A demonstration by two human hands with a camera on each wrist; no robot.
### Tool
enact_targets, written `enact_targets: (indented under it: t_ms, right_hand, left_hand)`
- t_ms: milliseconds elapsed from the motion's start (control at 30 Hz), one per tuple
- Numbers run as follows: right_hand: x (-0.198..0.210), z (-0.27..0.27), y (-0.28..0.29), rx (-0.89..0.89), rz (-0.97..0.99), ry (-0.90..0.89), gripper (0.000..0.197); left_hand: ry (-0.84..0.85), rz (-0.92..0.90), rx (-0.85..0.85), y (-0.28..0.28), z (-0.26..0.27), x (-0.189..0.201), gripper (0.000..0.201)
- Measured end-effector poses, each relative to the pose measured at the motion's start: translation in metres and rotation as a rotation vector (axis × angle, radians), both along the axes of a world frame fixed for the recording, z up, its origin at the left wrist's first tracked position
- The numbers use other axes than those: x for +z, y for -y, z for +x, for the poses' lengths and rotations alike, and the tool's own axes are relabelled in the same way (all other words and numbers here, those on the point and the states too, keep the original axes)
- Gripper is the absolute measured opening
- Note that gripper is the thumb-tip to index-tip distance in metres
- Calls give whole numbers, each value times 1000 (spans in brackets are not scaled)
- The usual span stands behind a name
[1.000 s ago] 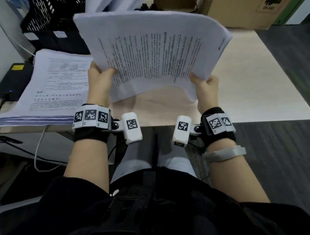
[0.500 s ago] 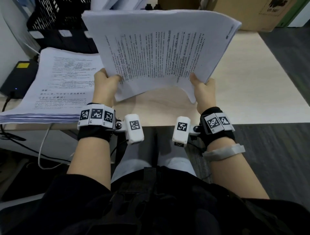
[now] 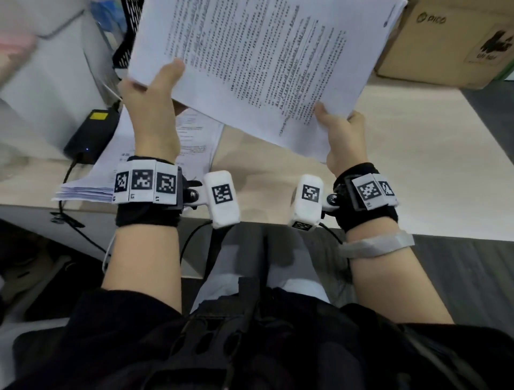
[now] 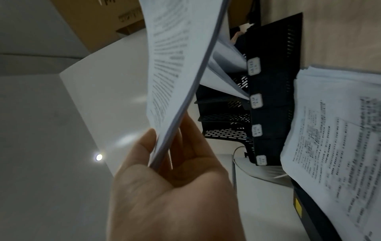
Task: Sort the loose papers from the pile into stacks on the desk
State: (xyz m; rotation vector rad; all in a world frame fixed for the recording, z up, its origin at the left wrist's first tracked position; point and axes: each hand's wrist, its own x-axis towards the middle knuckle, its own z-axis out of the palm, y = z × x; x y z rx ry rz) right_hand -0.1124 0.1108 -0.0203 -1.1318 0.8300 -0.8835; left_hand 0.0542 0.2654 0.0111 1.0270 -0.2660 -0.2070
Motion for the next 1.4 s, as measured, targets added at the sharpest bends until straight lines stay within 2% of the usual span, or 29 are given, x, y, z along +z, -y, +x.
enact_targets:
  t_ms: [33,100,167,300,367,500,600,667,733,800,900,1033,1100,1233,1400]
  right_hand:
    - [3,7,-5,20,26,-2,9]
    - [10,23,-11,58,52,11,18]
    - [16,38,-15,93,50,36,13]
    - [33,69,-21,144,37,62,12]
    - [42,85,-23,182,-16,70,15]
    - [52,115,-19,273,-141,105,5]
    - [54,132,-14,302,-171,58,15]
    - [48,141,-8,229,-162,16,17]
    - [35,151,5,86,-158,-39,14]
    - [21,156,19,-70,-154,-99,1]
    - [3,161,41,-207,-186,-229,28]
    - [-12,176,63,-161,-232,-447,57]
    - [-16,186,67,-78,-216,-500,62]
    - [-24,200,73,27,-244,-542,52]
    - [-37,209,85,71,-338,-582,13]
  left_hand:
    - [-35,7,-42,-1,1,2,33]
    - [-71,105,-151,0,3,6,56]
    - [-42,267,-249,2,4,11,65]
    - [109,502,-392,9,7,23,37]
    - [121,534,-442,11,13,29,33]
    - [147,534,-256,17,38,42,39]
    - [196,517,-51,21,59,49,27]
    - [327,567,114,24,72,50,16]
    - [431,682,198,27,82,51,25]
    - [480,805,267,31,93,50,34]
    - [560,913,285,35,110,47,33]
    - [592,1056,281,43,130,44,33]
    - [606,1116,282,47,137,44,35]
    - [654,1142,231,62,153,41,42]
    - [711,1275,173,79,171,35,43]
